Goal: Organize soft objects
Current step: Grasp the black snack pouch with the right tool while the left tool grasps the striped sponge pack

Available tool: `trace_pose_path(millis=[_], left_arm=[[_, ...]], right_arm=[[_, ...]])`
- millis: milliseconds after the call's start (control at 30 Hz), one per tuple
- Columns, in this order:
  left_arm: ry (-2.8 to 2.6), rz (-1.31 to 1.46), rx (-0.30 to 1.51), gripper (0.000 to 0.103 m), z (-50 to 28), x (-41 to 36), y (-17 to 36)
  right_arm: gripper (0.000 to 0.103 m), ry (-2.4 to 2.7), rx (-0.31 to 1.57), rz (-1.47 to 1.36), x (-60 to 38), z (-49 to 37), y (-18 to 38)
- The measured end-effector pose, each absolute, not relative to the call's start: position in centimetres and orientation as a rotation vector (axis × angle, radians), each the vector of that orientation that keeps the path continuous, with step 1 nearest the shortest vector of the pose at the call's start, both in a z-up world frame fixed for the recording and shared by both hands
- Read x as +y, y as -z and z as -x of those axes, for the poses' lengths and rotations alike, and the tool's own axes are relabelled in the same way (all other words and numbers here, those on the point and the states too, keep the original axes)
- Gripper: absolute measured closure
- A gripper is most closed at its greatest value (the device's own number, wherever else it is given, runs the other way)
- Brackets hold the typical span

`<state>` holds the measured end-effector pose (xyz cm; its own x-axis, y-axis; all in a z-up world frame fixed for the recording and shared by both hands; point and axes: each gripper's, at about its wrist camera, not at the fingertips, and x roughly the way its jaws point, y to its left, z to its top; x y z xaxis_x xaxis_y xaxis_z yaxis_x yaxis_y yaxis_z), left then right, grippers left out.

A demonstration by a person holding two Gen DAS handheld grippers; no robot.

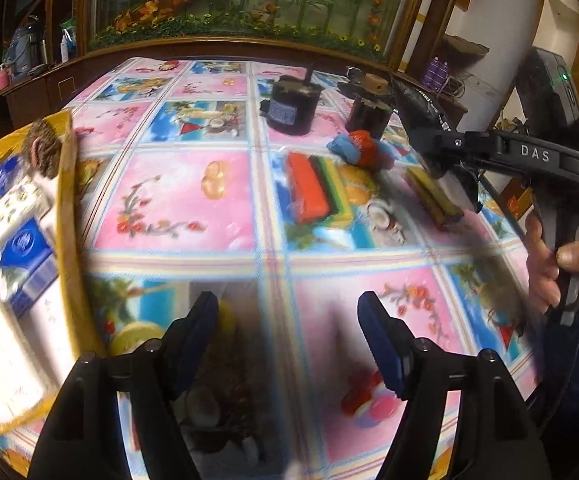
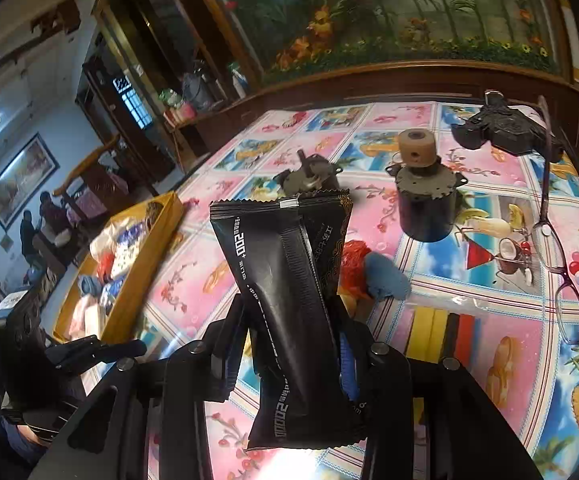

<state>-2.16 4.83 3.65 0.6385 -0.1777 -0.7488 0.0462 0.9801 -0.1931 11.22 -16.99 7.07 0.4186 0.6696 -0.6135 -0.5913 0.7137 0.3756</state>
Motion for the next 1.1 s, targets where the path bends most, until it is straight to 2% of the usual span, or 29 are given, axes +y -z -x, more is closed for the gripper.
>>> trace_pose_path(millis=[133, 500, 567, 600, 867, 1100], left_arm=[[0.121, 0.133, 0.862, 0.019, -1.2, 3.4, -5.4], [0.045, 0.089, 0.974, 0.020, -10.2, 0.7, -2.8], [0.036, 0.062, 0.977, 0.043, -10.5, 0.3, -2.3], [0.041, 0.057, 0.992, 0.062, -10.5, 0.2, -2.0], [0.039, 0.089, 0.934, 0.064, -6.2, 1.9, -1.9], [0.022, 0.081, 0.910, 0.063, -2.9, 2.9, -1.6]], right_arm=[[0.060, -0.767, 0.791, -0.153, -18.0, -11.4, -7.8], [0.060, -0.763, 0.786, -0.213, -19.4, -11.4, -8.3], [0.059, -0.763, 0.787, -0.218, -19.4, -11.3, -8.4], [0.059, -0.766, 0.789, -0.218, -19.4, -11.3, -8.3], [0.059, -0.794, 0.823, -0.189, -17.9, -10.9, -7.5], [0.059, -0.789, 0.947, -0.036, -13.6, -10.1, -4.3]])
